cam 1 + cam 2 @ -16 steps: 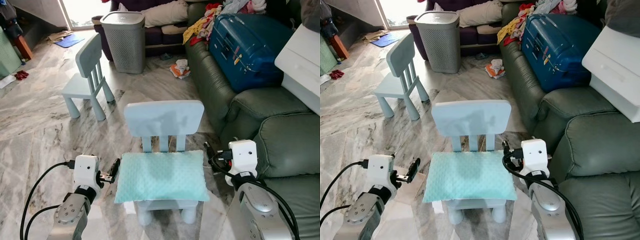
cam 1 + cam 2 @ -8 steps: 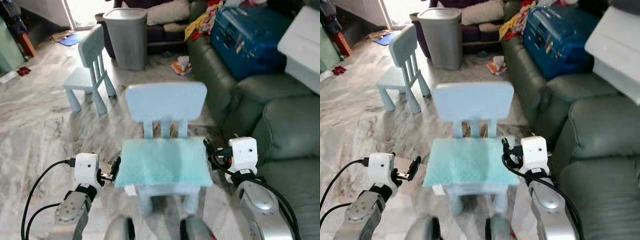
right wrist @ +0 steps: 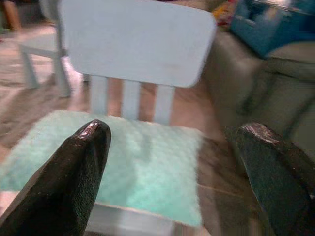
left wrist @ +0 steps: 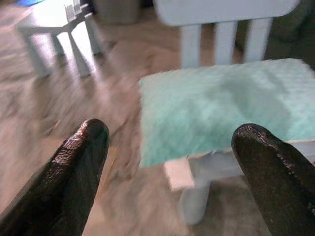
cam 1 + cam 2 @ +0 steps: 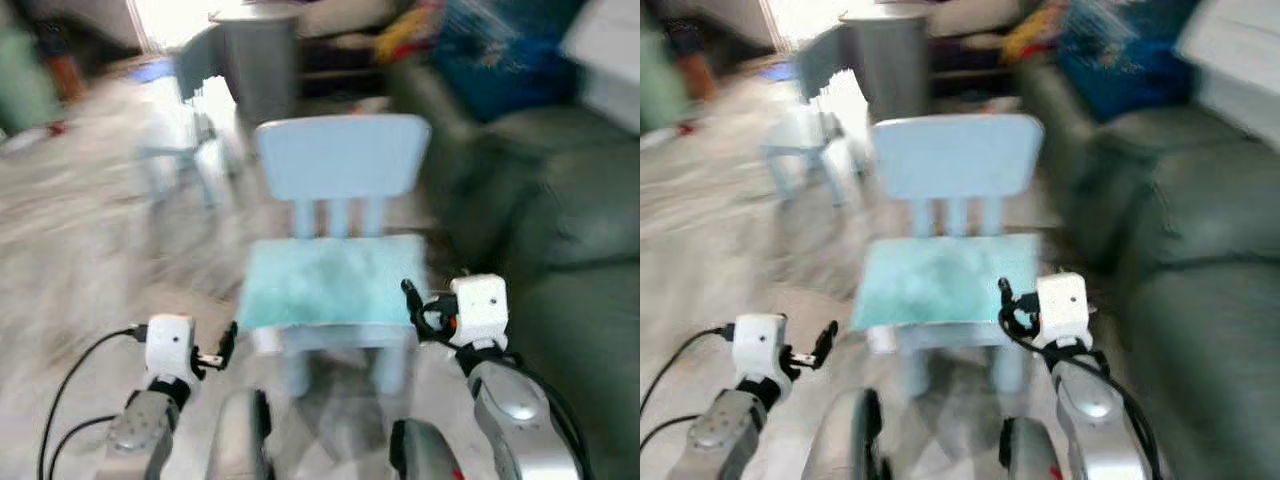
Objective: Move the pillow to the sofa
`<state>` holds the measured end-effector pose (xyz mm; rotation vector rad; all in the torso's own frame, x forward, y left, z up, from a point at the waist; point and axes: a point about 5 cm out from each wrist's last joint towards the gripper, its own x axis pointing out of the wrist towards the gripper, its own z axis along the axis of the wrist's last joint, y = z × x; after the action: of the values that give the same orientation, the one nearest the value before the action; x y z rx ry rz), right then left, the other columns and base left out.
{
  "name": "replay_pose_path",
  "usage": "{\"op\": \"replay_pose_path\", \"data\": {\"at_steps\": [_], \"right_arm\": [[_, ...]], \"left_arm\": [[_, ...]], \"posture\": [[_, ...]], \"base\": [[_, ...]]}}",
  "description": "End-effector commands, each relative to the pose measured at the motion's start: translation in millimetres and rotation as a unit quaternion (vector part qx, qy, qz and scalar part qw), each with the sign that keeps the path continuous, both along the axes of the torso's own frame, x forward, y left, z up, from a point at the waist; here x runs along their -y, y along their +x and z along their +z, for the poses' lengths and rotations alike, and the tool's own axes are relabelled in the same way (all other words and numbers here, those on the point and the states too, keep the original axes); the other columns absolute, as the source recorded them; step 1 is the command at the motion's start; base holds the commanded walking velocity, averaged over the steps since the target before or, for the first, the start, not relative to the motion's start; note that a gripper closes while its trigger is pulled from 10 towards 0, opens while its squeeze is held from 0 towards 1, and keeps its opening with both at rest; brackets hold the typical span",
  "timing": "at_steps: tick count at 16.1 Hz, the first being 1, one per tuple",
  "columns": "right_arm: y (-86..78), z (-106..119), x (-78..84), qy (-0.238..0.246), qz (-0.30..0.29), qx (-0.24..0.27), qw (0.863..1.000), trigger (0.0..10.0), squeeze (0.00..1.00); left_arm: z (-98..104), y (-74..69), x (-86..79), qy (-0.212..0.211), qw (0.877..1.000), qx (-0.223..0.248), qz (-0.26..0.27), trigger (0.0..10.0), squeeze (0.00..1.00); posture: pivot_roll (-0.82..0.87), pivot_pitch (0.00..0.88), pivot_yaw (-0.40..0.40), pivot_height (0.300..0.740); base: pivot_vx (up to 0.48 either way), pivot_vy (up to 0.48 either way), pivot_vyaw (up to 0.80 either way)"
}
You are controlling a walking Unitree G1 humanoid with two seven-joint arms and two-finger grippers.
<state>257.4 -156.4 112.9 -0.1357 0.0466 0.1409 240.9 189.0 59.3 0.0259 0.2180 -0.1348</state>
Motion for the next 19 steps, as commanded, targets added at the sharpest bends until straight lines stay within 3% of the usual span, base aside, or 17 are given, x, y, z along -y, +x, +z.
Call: {"op": "replay_pose_path", "data": {"at_steps": [1,15,19], "right_arm": [[2.2,4.2,-0.6,0.001,0.003,0.007,1.0,10.0,0.0],[4.7,4.6,-2.6,0.0,0.007,0.011,1.0,10.0,0.0],[7.5,5.7,-1.8,-0.006,0.008,0.015,1.0,10.0,0.0]], "left_arm": [[5.0,2.5,0.1,0.001,1.0,0.011,0.002,10.0,0.0],[6.4,4.9,-1.9,0.009,1.0,0.014,0.009,10.0,0.0],[12.7,12.7,-19.7,0.059,0.996,0.035,0.065,10.0,0.0]], "posture": [[-0.11,0.093,0.047,0.565],[-0.11,0.093,0.048,0.406],[-0.11,0.092,0.046,0.362]], "base": [[0.0,0.0,0.0],[0.0,0.0,0.0],[0.0,0.0,0.0]]}}
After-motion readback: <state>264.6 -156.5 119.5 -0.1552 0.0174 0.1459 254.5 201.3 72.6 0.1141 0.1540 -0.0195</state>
